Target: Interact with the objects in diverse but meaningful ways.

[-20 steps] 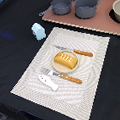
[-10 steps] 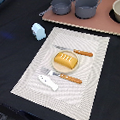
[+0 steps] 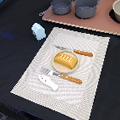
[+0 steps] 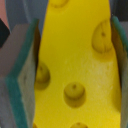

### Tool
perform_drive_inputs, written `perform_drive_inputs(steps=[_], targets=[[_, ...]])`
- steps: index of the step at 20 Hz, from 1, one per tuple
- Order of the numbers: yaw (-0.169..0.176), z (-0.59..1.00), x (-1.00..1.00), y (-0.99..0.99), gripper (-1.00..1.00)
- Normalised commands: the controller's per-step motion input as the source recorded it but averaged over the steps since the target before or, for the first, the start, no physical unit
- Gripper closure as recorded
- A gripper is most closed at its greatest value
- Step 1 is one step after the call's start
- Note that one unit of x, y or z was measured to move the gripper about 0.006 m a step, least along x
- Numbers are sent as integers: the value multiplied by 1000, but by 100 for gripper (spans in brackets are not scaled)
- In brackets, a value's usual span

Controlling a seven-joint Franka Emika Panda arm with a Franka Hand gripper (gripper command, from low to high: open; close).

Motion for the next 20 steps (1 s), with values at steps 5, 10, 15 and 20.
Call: perform_drive_inputs(steps=[5, 10, 15, 20], targets=[[0, -398, -370, 0, 100], [0, -335, -342, 0, 100], [0, -111, -137, 0, -100], [-19, 135, 206, 0, -100]])
